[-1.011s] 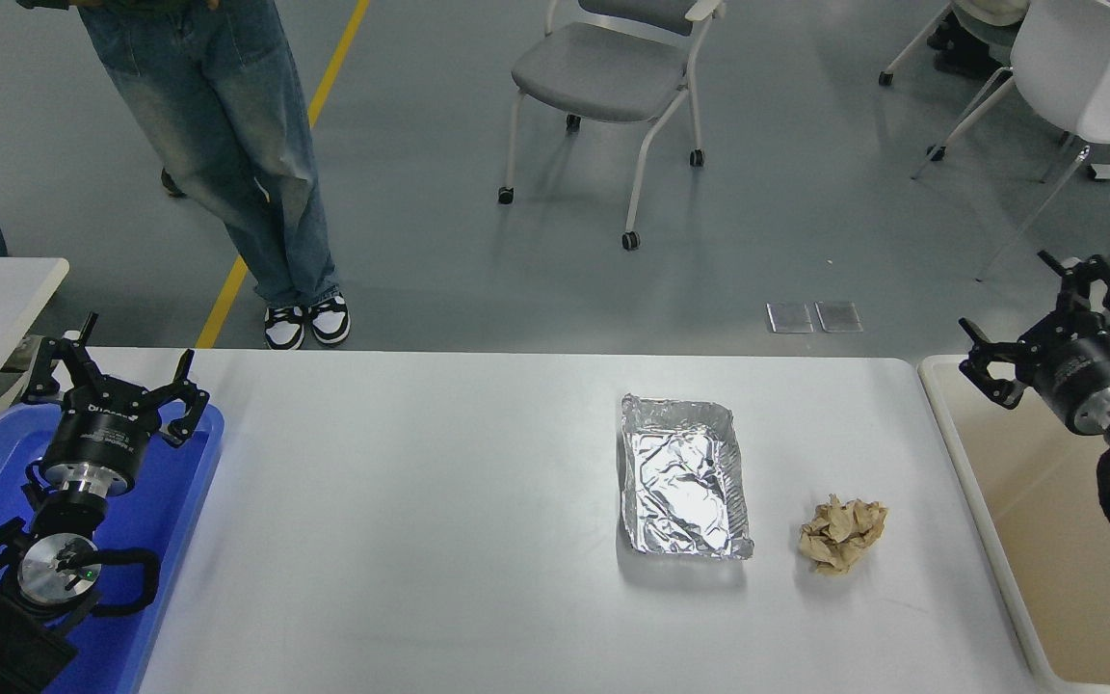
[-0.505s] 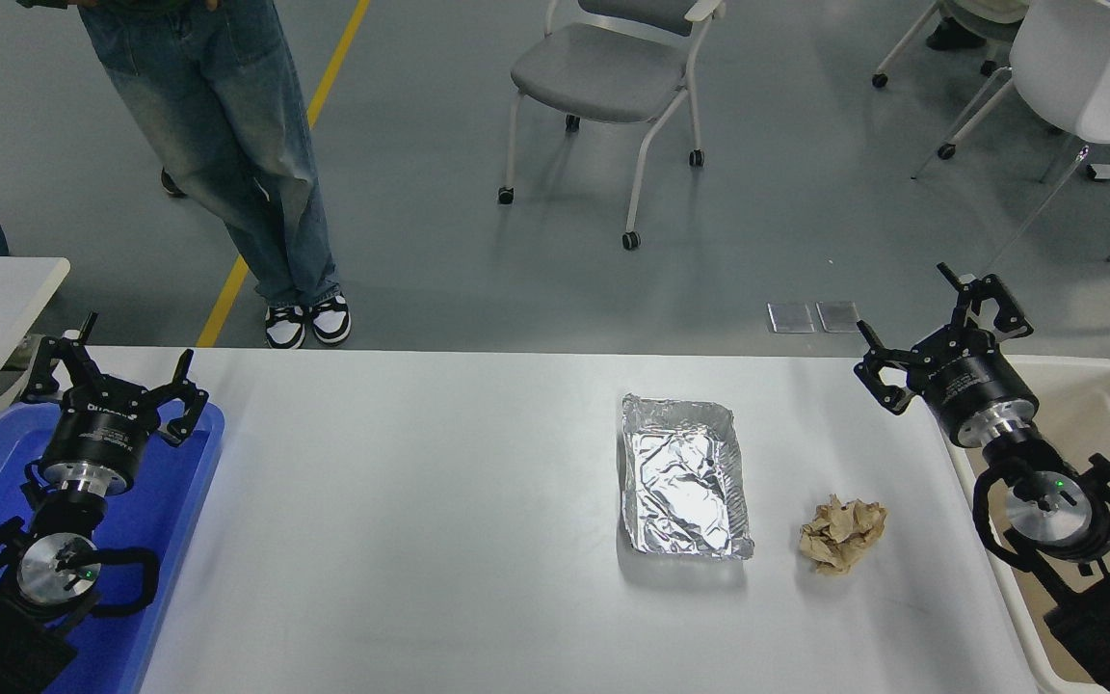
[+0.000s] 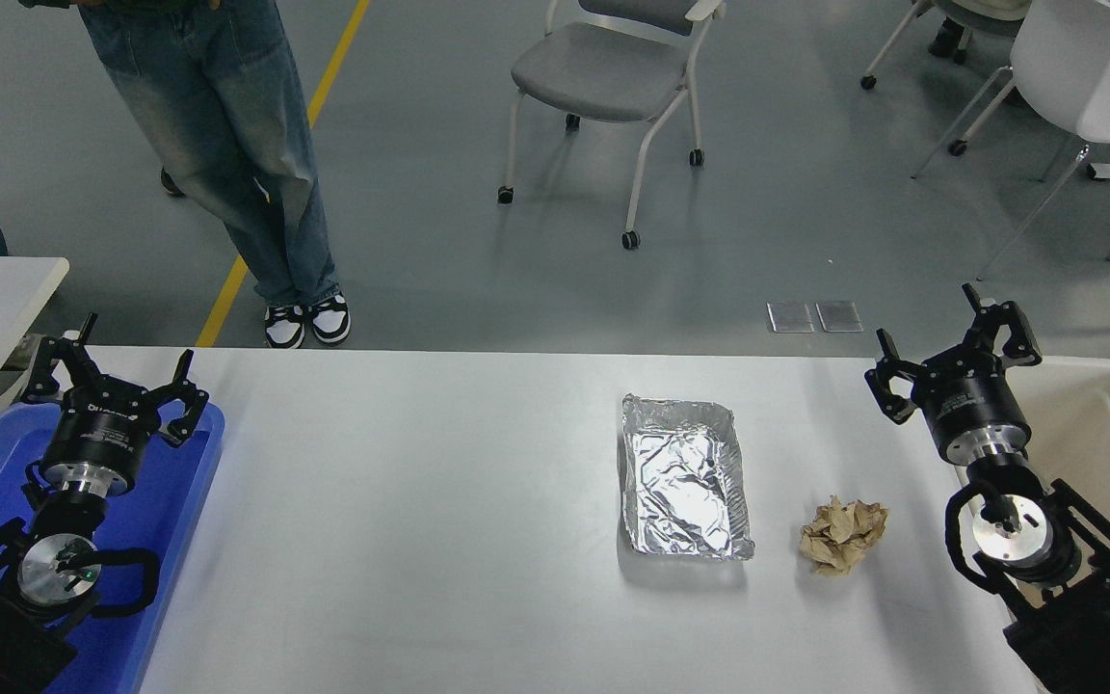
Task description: Clean the table surface
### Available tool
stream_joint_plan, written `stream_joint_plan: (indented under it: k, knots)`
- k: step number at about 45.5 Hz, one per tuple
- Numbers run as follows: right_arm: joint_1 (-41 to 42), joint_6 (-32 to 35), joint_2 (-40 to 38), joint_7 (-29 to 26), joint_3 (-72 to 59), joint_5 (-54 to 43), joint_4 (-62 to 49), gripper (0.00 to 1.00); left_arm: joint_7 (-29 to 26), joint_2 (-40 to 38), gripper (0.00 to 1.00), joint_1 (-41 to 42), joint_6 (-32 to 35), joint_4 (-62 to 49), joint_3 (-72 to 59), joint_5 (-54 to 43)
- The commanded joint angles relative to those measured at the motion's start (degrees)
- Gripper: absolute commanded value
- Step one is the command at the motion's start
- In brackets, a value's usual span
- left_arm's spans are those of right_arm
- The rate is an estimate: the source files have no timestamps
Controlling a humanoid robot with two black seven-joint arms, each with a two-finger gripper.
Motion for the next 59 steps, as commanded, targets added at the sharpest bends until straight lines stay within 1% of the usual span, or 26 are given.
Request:
stream_joint_plan:
  k: [1, 24, 40, 45, 49, 52, 59]
  knots:
    - [0.6, 0.1, 0.3, 3.7, -2.0, -6.1, -1.2, 0.99, 0.1, 0.1, 1.0, 0.0, 0.0, 0.0, 0.0, 0.0]
    - [1.0, -0.2, 0.0, 3.3, -6.4, -6.3, -0.6, 0.99, 0.1, 0.1, 1.0, 0.0, 0.0, 0.0, 0.0, 0.0]
    - [1.8, -0.6, -1.3, -3.0, -6.5, -6.2, 0.9, 0.99, 0.1, 0.0, 1.0, 0.0, 0.0, 0.0, 0.0, 0.0]
    - [1.4, -0.9, -3.0, -5.9, -6.8, -6.2, 4.1, 0.99, 0.1, 0.1, 1.0, 0.0, 0.0, 0.0, 0.0, 0.0]
    - [1.2, -1.3, -6.1, -7.7, -9.1, -6.2, 8.5, 0.99, 0.1, 0.1, 1.0, 0.0, 0.0, 0.0, 0.0, 0.0]
    - [1.5, -2.4, -8.9, -7.9, -11.8, -6.3, 12.0, 0.99, 0.1, 0.0, 1.0, 0.0, 0.0, 0.0, 0.0, 0.0]
    - [3.7, -5.7, -14.1, -7.4, -20.4, -7.7, 16.4, 0.99, 0.1, 0.1, 1.0, 0.0, 0.0, 0.0, 0.0, 0.0]
